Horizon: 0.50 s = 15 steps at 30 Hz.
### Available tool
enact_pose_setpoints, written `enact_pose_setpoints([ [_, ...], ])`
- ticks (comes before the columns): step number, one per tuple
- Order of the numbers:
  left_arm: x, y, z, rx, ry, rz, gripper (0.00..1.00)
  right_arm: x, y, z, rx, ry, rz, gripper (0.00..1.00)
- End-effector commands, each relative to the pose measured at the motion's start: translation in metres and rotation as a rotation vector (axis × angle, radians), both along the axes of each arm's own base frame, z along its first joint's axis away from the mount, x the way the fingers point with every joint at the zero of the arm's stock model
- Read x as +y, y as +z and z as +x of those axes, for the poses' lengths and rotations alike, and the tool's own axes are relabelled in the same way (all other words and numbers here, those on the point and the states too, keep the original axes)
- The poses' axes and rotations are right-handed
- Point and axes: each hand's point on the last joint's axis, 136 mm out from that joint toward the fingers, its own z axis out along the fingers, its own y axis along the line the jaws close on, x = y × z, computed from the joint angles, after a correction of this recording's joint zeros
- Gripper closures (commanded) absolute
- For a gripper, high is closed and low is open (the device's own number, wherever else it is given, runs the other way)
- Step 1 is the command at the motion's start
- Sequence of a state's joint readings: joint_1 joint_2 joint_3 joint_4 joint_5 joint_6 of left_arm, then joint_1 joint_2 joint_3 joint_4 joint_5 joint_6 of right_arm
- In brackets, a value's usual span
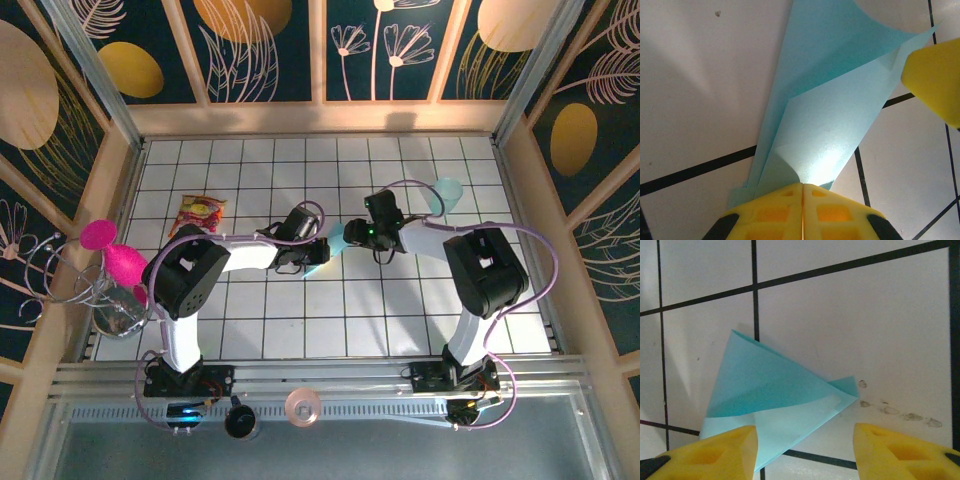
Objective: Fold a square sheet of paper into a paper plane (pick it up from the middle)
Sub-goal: Fold the wing for the fifth time at the center of the table.
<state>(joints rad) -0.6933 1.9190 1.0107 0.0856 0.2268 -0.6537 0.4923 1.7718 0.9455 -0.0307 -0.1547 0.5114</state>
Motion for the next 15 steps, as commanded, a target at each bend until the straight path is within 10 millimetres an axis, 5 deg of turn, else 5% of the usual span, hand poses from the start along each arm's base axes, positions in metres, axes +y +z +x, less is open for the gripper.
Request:
enact_pose_setpoints([
  [1,0.017,-0.017,-0.004,0.04,0.043,0.046,0.94,0.005,0.039,0.007,-0.094,-0.021,0.065,0.51],
  [6,0.019,-0.021,-0.005,0.052,0.054,0.055,0.96,0.03,0.051,-0.005,-0.103,0.038,0.222,0.61],
  [15,0.022,-0.025,-0.007,0.066,0.059,0.065,0.99,0.065,0.027,-0.009,-0.016,0.131,0.294,0.86],
])
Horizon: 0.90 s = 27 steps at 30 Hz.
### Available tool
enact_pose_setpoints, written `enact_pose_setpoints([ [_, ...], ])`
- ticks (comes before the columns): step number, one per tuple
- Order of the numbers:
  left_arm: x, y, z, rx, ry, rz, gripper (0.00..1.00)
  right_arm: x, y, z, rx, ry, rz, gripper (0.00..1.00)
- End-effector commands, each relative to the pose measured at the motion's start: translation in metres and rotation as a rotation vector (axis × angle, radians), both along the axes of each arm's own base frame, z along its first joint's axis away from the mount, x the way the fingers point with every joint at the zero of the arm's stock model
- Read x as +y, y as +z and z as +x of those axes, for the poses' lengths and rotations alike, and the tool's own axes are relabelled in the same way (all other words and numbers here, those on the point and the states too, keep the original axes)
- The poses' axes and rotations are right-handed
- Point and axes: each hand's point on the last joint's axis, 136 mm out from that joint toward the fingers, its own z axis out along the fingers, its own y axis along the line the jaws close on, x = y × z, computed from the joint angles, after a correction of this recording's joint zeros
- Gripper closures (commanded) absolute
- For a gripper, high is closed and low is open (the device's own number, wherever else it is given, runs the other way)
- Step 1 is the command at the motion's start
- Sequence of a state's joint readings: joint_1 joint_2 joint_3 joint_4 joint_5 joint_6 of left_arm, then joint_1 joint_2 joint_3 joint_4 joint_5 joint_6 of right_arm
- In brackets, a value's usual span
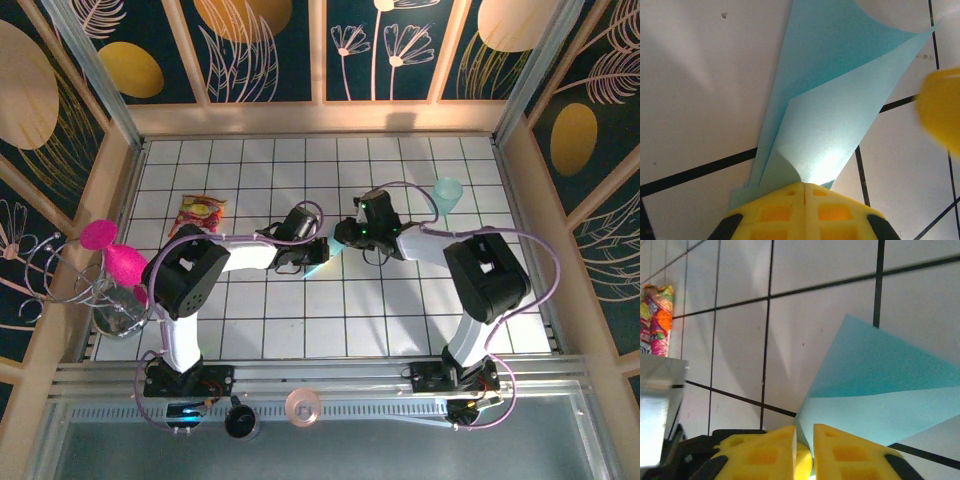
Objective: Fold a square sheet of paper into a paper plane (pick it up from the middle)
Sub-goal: Fold the wing for the fifth time at the center of the table.
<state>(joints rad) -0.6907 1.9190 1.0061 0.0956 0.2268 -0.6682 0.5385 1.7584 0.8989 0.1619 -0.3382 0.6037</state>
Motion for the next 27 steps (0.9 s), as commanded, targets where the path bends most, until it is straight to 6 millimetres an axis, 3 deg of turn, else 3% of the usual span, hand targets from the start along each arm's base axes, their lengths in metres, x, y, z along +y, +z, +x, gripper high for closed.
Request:
enact_pose_setpoints([
  [1,0.021,-0.025,-0.008,0.064,0.044,0.074,0.99,0.016,0.0,0.004,0.011,0.036,0.058,0.87],
  [10,0.022,-0.027,-0.011,0.078,0.039,0.076,1.0,0.016,-0.024,-0.003,0.077,0.041,0.053,0.93],
  [18,0.024,-0.029,-0.014,0.086,0.028,0.09,1.0,0.011,-0.047,0.005,0.106,0.024,-0.014,0.94],
  [27,0.041,-0.047,-0.032,0.143,0.024,0.139,1.0,-0.017,-0.058,0.026,0.094,-0.04,-0.034,0.94],
])
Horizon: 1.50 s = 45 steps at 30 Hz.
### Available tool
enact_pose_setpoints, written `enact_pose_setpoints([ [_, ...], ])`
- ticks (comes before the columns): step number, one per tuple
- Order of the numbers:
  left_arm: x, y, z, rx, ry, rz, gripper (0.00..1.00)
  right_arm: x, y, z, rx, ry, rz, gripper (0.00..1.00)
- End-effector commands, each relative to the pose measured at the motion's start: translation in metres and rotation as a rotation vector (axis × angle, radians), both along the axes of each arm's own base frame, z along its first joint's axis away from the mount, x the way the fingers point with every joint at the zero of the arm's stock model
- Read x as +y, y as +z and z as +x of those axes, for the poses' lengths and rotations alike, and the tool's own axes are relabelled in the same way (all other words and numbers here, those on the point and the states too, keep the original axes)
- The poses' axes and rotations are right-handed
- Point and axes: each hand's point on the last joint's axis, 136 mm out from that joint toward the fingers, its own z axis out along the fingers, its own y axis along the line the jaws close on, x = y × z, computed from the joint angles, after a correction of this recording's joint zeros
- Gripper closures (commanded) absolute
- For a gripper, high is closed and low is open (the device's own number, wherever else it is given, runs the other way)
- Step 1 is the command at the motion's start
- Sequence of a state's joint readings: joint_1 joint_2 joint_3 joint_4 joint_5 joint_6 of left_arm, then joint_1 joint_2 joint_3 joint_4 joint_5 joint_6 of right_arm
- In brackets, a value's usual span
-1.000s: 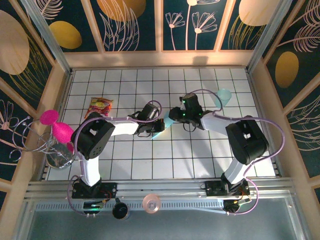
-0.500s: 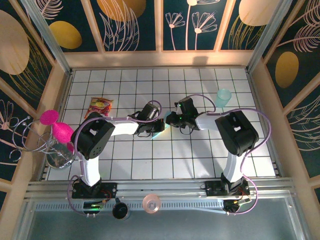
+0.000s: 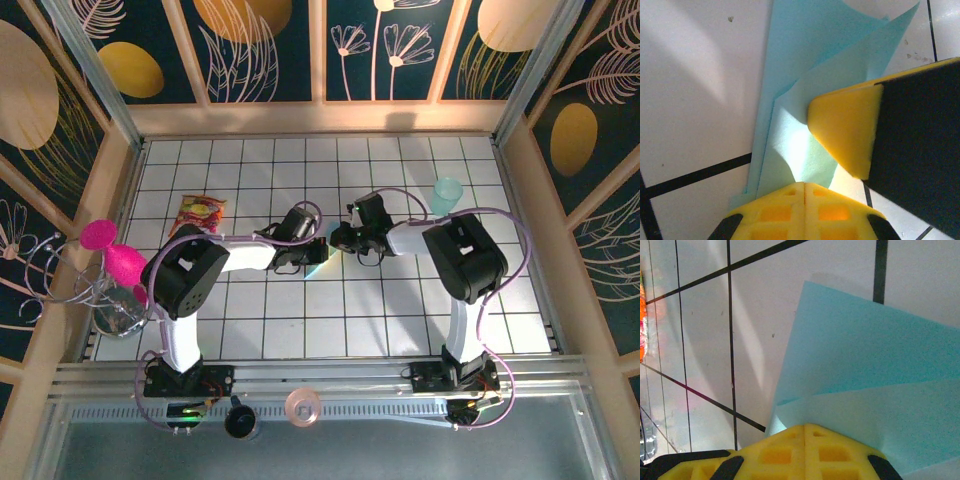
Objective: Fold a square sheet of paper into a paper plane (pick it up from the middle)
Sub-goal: Fold the wing for the fifth time at the center of the table, then turn over a paper plane at the center of the table.
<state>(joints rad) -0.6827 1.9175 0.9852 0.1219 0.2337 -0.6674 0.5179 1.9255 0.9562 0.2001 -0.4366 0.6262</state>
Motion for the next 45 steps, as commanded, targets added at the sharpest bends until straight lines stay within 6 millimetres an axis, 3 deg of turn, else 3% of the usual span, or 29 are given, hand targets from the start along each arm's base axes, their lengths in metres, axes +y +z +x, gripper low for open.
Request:
enact_pose_setpoints([
  [1,0.04,-0.047,-0.034,0.152,0.021,0.15,1.0,-0.033,-0.018,0.025,-0.023,-0.078,-0.071,0.94],
  [10,0.041,-0.052,-0.04,0.17,0.008,0.149,1.0,-0.085,-0.021,0.069,-0.07,-0.199,-0.087,0.94],
  [13,0.037,-0.047,-0.036,0.159,0.003,0.138,1.0,-0.092,-0.018,0.078,-0.086,-0.21,-0.116,0.94],
  [16,0.031,-0.037,-0.03,0.143,-0.002,0.119,1.0,-0.091,0.001,0.083,-0.12,-0.216,-0.117,0.93],
  [18,0.025,-0.026,-0.024,0.121,-0.008,0.097,1.0,-0.091,0.02,0.084,-0.15,-0.224,-0.121,0.93],
  [20,0.012,-0.002,-0.01,0.072,-0.02,0.051,0.99,-0.093,0.041,0.083,-0.184,-0.244,-0.132,0.93],
  [22,0.001,0.026,0.001,0.02,-0.022,-0.001,0.93,-0.094,0.061,0.078,-0.208,-0.267,-0.134,0.91],
  [26,-0.004,0.08,0.017,-0.082,-0.004,-0.088,0.76,-0.097,0.079,0.062,-0.209,-0.309,-0.151,0.82],
  [30,0.019,0.111,0.026,-0.145,0.058,-0.114,0.65,-0.091,0.087,0.041,-0.193,-0.329,-0.152,0.63],
  [34,0.054,0.118,0.031,-0.189,0.146,-0.073,0.49,-0.074,0.092,0.022,-0.182,-0.321,-0.198,0.49],
  [40,0.108,0.098,0.027,-0.19,0.265,0.005,0.27,-0.036,0.071,-0.004,-0.086,-0.337,-0.267,0.38],
  [45,0.139,0.087,0.025,-0.212,0.348,0.057,0.1,-0.01,0.05,-0.007,-0.038,-0.353,-0.338,0.36],
])
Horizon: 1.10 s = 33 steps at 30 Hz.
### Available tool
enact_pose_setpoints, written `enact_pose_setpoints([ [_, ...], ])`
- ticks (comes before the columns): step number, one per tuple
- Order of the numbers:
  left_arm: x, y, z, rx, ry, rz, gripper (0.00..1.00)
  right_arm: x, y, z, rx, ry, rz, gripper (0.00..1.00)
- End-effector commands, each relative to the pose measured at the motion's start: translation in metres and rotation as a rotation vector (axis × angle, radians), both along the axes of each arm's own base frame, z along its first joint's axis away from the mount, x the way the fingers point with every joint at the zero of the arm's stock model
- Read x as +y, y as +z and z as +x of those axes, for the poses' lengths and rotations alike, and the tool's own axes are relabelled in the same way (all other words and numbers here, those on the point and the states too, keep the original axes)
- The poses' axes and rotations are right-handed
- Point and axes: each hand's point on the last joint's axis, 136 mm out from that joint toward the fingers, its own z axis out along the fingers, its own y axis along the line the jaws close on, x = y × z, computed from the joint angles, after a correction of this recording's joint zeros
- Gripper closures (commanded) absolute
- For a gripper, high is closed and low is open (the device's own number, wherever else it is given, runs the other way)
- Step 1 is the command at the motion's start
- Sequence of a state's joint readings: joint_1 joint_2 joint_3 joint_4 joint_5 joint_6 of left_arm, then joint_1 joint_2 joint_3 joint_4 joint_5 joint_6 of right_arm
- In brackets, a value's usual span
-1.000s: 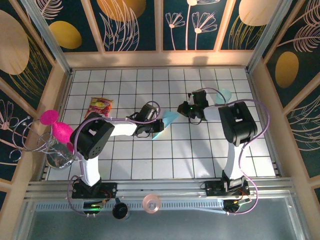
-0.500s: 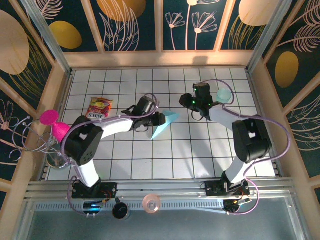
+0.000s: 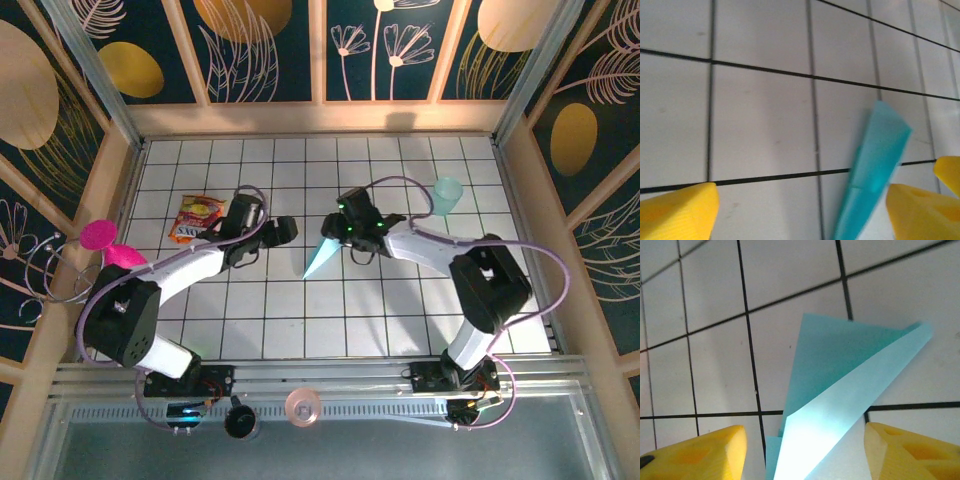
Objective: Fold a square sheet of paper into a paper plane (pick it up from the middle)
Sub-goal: Turn over a paper plane at the center of the table.
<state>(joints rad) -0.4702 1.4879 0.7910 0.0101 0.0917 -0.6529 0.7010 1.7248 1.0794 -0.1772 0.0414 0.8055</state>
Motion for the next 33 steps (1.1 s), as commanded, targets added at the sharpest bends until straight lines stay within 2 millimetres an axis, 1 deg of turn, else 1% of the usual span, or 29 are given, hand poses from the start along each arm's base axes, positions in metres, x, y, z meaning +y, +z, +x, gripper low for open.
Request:
enact_pose_setpoints([
  [1,0.019,0.003,0.002,-0.041,0.059,0.035,0.07,-0.002,-0.015,0.007,0.04,-0.112,-0.098,0.36],
  [3,0.023,0.001,0.002,-0.045,0.067,0.04,0.04,0.0,-0.023,0.009,0.051,-0.137,-0.149,0.36],
  [7,0.025,-0.001,0.002,-0.049,0.067,0.048,0.01,-0.003,-0.032,0.009,0.065,-0.175,-0.224,0.36],
  [10,0.024,-0.004,0.001,-0.044,0.061,0.051,0.01,-0.003,-0.031,0.007,0.067,-0.182,-0.243,0.37],
  [13,0.022,-0.007,0.001,-0.036,0.05,0.051,0.01,-0.006,-0.025,0.003,0.058,-0.19,-0.259,0.4],
  [15,0.021,-0.009,0.002,-0.031,0.048,0.048,0.01,-0.007,-0.02,0.0,0.048,-0.193,-0.26,0.41],
  [17,0.02,-0.011,0.002,-0.023,0.044,0.045,0.01,-0.008,-0.02,-0.003,0.054,-0.191,-0.255,0.43],
  [21,0.018,-0.011,0.003,-0.022,0.039,0.041,0.01,-0.014,-0.019,-0.008,0.063,-0.207,-0.256,0.49],
  [24,0.018,-0.01,0.004,-0.025,0.043,0.043,0.01,-0.016,-0.019,-0.011,0.069,-0.212,-0.231,0.53],
  [27,0.018,-0.011,0.005,-0.023,0.042,0.044,0.01,-0.016,-0.021,-0.013,0.077,-0.216,-0.205,0.56],
  [30,0.016,-0.011,0.006,-0.018,0.039,0.043,0.01,-0.012,-0.025,-0.013,0.092,-0.211,-0.17,0.61],
  [33,0.016,-0.012,0.007,-0.014,0.037,0.042,0.01,-0.009,-0.031,-0.016,0.113,-0.211,-0.148,0.63],
])
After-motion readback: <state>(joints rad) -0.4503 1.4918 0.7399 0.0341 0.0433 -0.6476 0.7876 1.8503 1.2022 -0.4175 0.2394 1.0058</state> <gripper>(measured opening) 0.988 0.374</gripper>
